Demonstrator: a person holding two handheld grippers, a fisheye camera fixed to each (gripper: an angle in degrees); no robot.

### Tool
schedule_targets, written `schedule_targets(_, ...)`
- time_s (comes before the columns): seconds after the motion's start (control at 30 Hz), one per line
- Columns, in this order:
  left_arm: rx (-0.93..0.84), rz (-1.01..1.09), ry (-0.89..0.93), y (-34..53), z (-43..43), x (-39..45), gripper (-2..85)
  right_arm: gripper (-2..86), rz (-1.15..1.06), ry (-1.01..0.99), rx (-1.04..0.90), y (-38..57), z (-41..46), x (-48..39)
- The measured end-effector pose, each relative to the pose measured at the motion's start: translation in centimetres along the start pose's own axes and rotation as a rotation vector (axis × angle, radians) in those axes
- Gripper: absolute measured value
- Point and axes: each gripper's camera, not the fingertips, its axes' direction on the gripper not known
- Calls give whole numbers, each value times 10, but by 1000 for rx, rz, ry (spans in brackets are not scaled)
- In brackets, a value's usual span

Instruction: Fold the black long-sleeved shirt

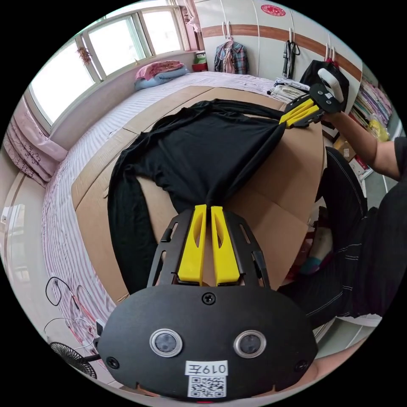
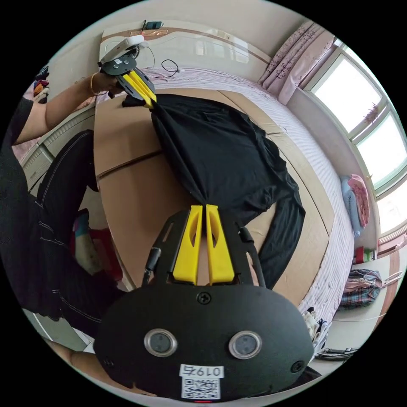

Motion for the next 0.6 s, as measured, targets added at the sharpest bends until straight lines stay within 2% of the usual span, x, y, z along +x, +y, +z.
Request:
schedule_targets(0.27, -81, 26, 46, 33, -4, 68, 19, -9, -47, -72, -53, 28, -18, -45)
schedule_targets(0.4, -107, 19, 45, 45, -5, 81, 20, -8, -37, -94, -27, 33, -39, -51)
schedule_targets(0.6, -148, 17, 101, 66, -5, 93, 29, 2, -88, -166, -111, 24, -42, -69)
